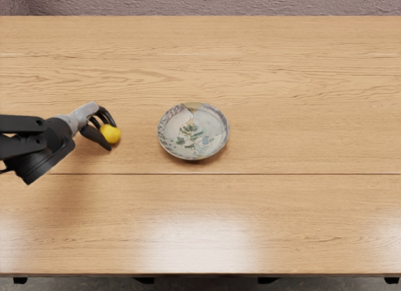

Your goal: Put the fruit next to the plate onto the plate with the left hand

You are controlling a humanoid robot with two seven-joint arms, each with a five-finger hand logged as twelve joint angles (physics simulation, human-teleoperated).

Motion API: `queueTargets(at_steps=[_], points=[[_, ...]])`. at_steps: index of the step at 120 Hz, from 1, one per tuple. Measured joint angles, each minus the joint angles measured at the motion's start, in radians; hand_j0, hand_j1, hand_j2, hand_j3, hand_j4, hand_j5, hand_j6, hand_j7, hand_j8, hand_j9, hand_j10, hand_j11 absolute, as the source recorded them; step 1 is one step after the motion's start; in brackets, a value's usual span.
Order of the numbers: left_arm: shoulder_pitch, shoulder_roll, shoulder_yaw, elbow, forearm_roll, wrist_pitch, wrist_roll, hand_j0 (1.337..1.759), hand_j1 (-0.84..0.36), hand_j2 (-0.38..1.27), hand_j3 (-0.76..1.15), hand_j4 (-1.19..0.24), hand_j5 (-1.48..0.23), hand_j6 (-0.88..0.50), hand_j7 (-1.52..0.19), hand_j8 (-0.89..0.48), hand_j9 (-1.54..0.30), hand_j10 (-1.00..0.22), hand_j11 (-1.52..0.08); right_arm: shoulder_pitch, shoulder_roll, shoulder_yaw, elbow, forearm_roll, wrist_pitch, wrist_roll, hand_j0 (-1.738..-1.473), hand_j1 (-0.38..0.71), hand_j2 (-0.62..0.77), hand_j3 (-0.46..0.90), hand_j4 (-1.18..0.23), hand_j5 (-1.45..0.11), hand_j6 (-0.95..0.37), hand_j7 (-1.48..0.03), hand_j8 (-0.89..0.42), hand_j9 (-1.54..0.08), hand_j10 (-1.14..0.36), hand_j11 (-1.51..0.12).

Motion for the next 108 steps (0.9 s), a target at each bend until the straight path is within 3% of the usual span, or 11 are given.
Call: queueTargets(at_steps=[7, 25, 48, 76, 107, 108], points=[[-0.009, 0.0, -0.004, -0.001, -0.003, -0.002, -0.004, 1.653, -0.36, 0.54, 0.0, -0.64, -1.06, -0.35, -1.05, -0.46, -1.05, -0.79, -1.05, 0.0, 0.0, 0.0, 0.0, 0.0, 0.0, 0.0, -1.658, -0.34, 0.0, 0.0, -0.01, -0.01, -0.01, -0.01, -0.01, -0.01, -0.01, -0.01], [-0.018, 0.0, -0.038, -0.003, -0.002, -0.007, -0.007, 1.653, -0.33, 0.45, 0.0, -0.62, -1.1, -0.33, -1.07, -0.45, -1.07, -0.79, -1.07, 0.0, 0.0, 0.0, 0.0, 0.0, 0.0, 0.0, -1.658, -0.34, 0.0, 0.0, -0.01, -0.01, -0.01, -0.01, -0.01, -0.01, -0.01, -0.01], [-0.016, 0.001, -0.133, -0.017, 0.009, -0.038, -0.01, 1.655, -0.38, 0.56, 0.0, -0.61, -1.1, -0.35, -1.08, -0.45, -1.06, -0.79, -1.07, 0.0, 0.0, 0.0, 0.0, 0.0, 0.0, 0.0, -1.658, -0.34, 0.0, 0.0, -0.01, -0.01, -0.01, -0.01, -0.01, -0.01, -0.01, -0.01], [-0.003, 0.003, -0.252, -0.046, 0.014, -0.088, -0.01, 1.654, -0.4, 0.56, 0.0, -0.6, -1.13, -0.31, -1.11, -0.44, -1.07, -0.79, -1.07, 0.0, 0.0, 0.0, 0.0, 0.0, 0.0, 0.0, -1.658, -0.34, 0.0, 0.0, -0.01, -0.01, -0.01, -0.01, -0.01, -0.01, -0.01, -0.01], [0.004, -0.059, -0.332, -0.068, 0.013, -0.143, -0.009, 1.655, -0.38, 0.56, 0.0, -0.64, -1.16, -0.3, -1.1, -0.45, -1.06, -0.79, -1.06, 0.0, 0.0, 0.0, 0.0, 0.0, 0.0, 0.0, -1.658, -0.34, 0.0, 0.0, -0.01, -0.01, -0.01, -0.01, -0.01, -0.01, -0.01, -0.01], [0.004, -0.061, -0.332, -0.069, 0.013, -0.142, -0.01, 1.655, -0.38, 0.56, 0.0, -0.65, -1.14, -0.35, -1.1, -0.45, -1.06, -0.79, -1.06, 0.0, 0.0, 0.0, 0.0, 0.0, 0.0, 0.0, -1.658, -0.34, 0.0, 0.0, -0.01, -0.01, -0.01, -0.01, -0.01, -0.01, -0.01, -0.01]])
